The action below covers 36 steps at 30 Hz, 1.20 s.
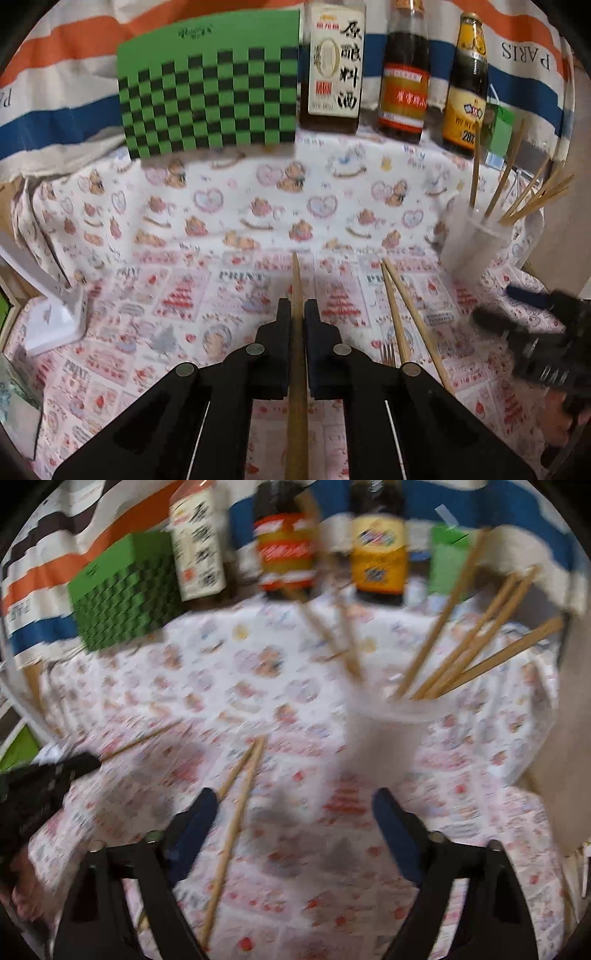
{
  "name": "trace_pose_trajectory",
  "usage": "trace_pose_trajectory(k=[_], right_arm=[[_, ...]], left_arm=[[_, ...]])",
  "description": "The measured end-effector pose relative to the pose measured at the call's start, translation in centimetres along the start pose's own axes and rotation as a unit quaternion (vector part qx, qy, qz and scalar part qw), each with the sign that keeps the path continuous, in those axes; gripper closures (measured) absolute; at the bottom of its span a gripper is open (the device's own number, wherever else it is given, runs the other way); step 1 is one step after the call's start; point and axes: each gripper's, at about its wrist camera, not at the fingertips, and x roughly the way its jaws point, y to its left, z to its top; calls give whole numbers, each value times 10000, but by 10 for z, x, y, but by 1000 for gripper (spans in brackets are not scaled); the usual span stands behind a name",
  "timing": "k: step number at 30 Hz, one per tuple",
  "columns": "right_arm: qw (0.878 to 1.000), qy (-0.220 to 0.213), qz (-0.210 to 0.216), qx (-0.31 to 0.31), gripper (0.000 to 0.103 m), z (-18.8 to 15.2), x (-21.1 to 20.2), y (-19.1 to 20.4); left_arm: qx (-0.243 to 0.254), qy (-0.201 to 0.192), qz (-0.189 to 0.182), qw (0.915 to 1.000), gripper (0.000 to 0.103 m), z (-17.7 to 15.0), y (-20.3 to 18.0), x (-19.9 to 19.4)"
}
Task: Organize utensils
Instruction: 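Lower the left tool and close it on a chopstick, then grasp a chopstick with the right tool while the left tool lifts its chopstick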
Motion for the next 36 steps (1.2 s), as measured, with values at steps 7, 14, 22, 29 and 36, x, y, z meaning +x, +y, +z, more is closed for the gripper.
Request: trace_pose_trajectory(k=[7, 14, 22, 29, 36], right_arm=[[9963, 604, 54, -617, 50, -19, 21, 32], [9943, 877, 26, -600, 66, -24, 33, 35], [9947, 902, -93, -488, 92, -28, 40, 33], [9987, 448, -34, -224, 96, -19, 22, 25], [9951, -953, 162, -186, 96, -8, -34, 28]], left_arm=[[67, -41, 108, 9999, 97, 0, -2, 1], [162, -118, 171, 9997, 97, -3, -7, -2], [-96, -202, 75, 9997, 97, 0, 3, -6], [-131, -672, 38, 9976, 97, 4, 5, -25], [-142, -962, -50, 9952, 97, 7, 6, -38]])
